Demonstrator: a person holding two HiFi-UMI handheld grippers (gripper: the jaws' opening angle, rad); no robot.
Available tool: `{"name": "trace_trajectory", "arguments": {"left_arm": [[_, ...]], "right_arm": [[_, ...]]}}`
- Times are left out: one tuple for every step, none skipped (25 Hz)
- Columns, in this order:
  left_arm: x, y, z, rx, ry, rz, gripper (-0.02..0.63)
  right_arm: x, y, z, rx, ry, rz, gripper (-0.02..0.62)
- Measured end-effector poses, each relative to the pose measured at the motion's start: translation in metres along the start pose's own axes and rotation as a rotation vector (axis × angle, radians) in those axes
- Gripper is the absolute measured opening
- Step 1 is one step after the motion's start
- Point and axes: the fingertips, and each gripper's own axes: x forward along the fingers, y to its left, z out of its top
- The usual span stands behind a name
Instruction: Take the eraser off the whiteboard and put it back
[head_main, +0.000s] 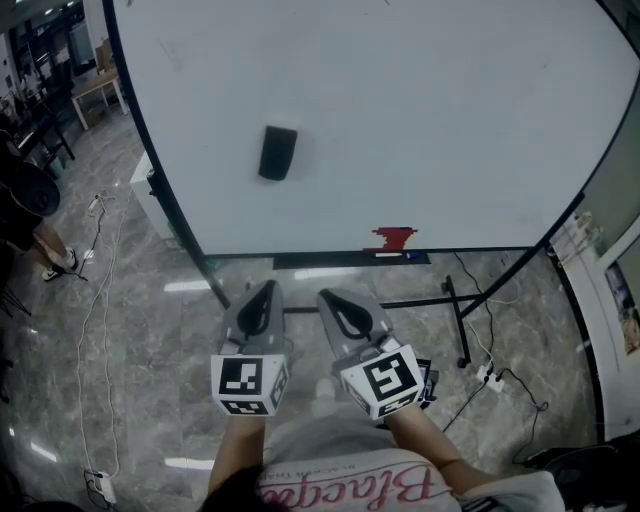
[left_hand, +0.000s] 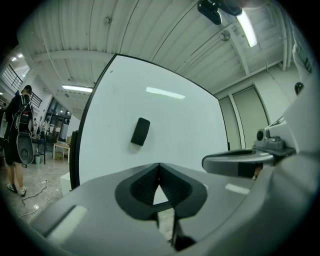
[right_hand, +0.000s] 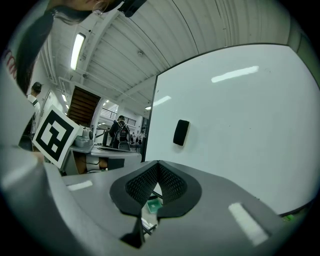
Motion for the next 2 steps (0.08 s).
{"name": "trace_trajectory", "arguments": {"left_arm": [[0.0009, 0.0009, 0.0005, 0.0, -0.002, 0.0, 0.0], [0.0018, 0.0017, 0.001, 0.0, -0.003, 0.001, 0.0]], "right_arm": [[0.0011, -0.0001, 0.0005, -0.003, 0.0, 0.002, 0.0], [0.0021, -0.0001, 0.001, -0.006, 0.001, 0.004, 0.0]]}}
